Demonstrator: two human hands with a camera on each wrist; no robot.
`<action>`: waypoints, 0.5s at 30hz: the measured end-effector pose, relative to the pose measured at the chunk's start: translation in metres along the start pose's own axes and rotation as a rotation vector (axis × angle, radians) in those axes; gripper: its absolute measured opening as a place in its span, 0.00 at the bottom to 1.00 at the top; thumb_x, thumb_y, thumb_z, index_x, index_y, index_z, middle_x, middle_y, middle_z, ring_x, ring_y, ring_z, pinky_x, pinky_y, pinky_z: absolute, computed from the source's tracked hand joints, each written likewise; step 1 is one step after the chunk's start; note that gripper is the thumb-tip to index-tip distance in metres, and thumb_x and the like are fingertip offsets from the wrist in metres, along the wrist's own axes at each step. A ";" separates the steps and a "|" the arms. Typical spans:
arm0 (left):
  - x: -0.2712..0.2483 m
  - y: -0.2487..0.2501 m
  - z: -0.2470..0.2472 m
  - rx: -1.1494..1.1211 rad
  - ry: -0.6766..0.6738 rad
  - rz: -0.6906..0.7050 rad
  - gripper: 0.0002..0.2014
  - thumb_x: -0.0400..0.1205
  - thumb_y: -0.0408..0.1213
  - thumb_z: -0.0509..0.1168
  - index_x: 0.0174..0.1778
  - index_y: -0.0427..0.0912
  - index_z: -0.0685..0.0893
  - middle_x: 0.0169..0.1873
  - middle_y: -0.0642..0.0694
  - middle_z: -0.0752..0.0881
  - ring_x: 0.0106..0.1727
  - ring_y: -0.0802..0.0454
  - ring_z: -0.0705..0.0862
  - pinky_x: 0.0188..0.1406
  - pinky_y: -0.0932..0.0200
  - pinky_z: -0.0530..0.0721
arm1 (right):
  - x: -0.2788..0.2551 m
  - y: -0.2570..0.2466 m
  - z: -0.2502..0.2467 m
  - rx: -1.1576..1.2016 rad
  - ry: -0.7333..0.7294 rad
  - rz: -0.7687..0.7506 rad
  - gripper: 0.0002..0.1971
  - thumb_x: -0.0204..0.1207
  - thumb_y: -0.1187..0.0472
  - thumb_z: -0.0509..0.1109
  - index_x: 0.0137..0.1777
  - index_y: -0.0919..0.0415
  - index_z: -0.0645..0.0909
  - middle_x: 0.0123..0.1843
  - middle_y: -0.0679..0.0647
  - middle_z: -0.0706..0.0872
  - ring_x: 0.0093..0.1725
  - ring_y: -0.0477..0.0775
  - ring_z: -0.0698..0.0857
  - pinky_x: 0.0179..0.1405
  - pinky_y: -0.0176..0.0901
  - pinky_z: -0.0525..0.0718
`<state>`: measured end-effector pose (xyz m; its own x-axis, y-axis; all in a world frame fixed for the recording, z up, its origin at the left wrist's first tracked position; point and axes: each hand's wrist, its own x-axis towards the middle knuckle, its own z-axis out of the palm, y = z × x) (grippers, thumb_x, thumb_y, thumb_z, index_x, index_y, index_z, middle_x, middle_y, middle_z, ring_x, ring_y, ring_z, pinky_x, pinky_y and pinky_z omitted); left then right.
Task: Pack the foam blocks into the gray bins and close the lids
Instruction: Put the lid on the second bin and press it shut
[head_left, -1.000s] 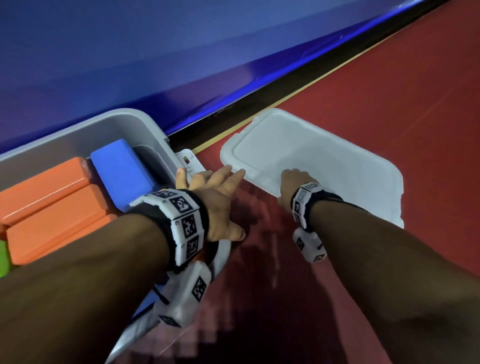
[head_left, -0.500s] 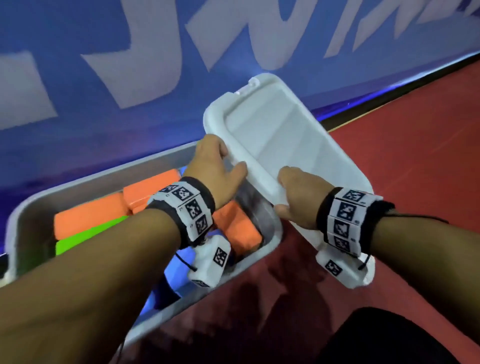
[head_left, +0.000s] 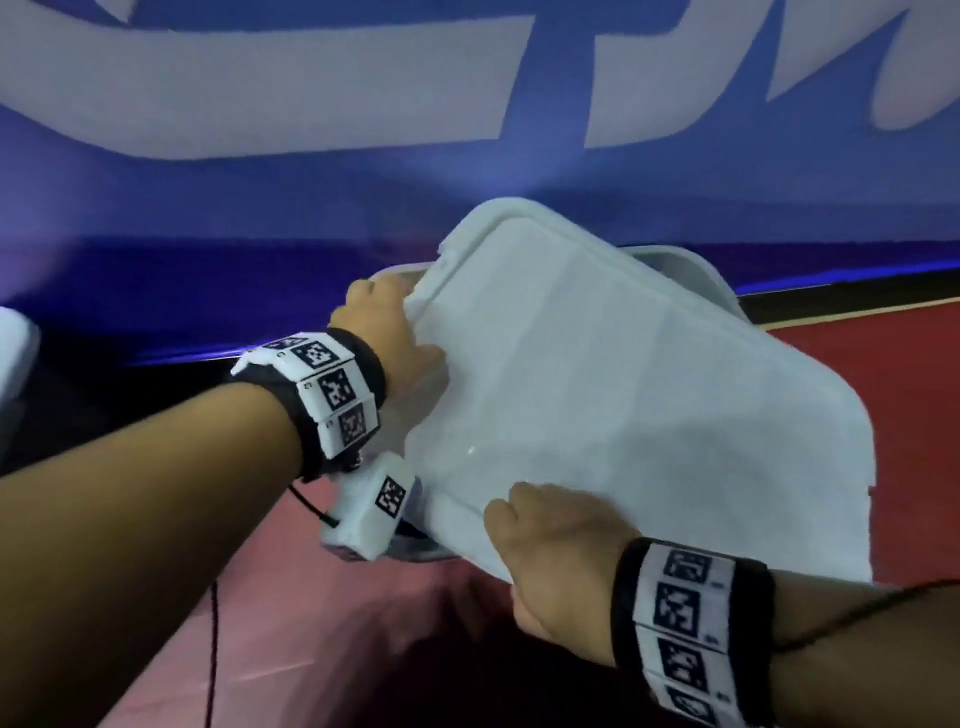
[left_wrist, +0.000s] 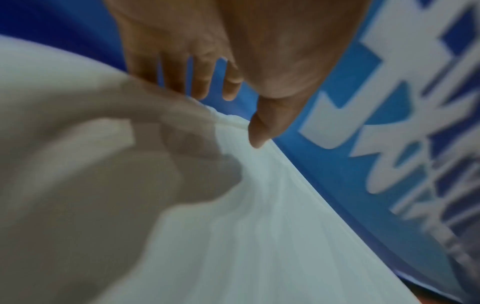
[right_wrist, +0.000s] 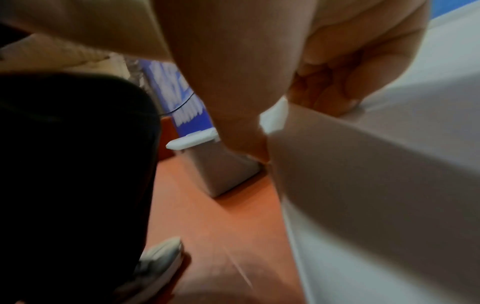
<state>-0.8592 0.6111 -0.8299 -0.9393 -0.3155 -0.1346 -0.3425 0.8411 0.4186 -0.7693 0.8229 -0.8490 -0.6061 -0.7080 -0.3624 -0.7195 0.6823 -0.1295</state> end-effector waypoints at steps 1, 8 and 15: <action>-0.002 -0.020 0.005 0.007 -0.080 -0.082 0.35 0.70 0.50 0.75 0.71 0.48 0.69 0.64 0.41 0.77 0.59 0.36 0.80 0.55 0.47 0.81 | 0.002 -0.009 0.007 -0.044 -0.060 -0.063 0.10 0.70 0.62 0.65 0.48 0.56 0.68 0.49 0.56 0.76 0.42 0.60 0.73 0.39 0.49 0.71; 0.005 -0.090 0.004 -0.016 -0.234 -0.289 0.25 0.65 0.44 0.74 0.58 0.41 0.80 0.51 0.40 0.85 0.48 0.37 0.86 0.46 0.45 0.88 | 0.034 0.041 -0.008 -0.200 -0.199 -0.141 0.17 0.70 0.62 0.69 0.57 0.54 0.69 0.49 0.51 0.71 0.44 0.54 0.72 0.40 0.49 0.78; 0.000 -0.075 0.016 -0.146 -0.294 -0.295 0.02 0.74 0.32 0.70 0.37 0.38 0.87 0.35 0.40 0.88 0.39 0.40 0.86 0.38 0.57 0.84 | 0.003 0.069 -0.007 -0.165 -0.328 -0.075 0.19 0.73 0.51 0.68 0.60 0.54 0.68 0.56 0.48 0.72 0.51 0.51 0.74 0.51 0.41 0.74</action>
<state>-0.8339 0.5549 -0.8756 -0.7741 -0.3772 -0.5084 -0.6108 0.6561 0.4433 -0.8230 0.8664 -0.8527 -0.4278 -0.6408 -0.6374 -0.8193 0.5728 -0.0259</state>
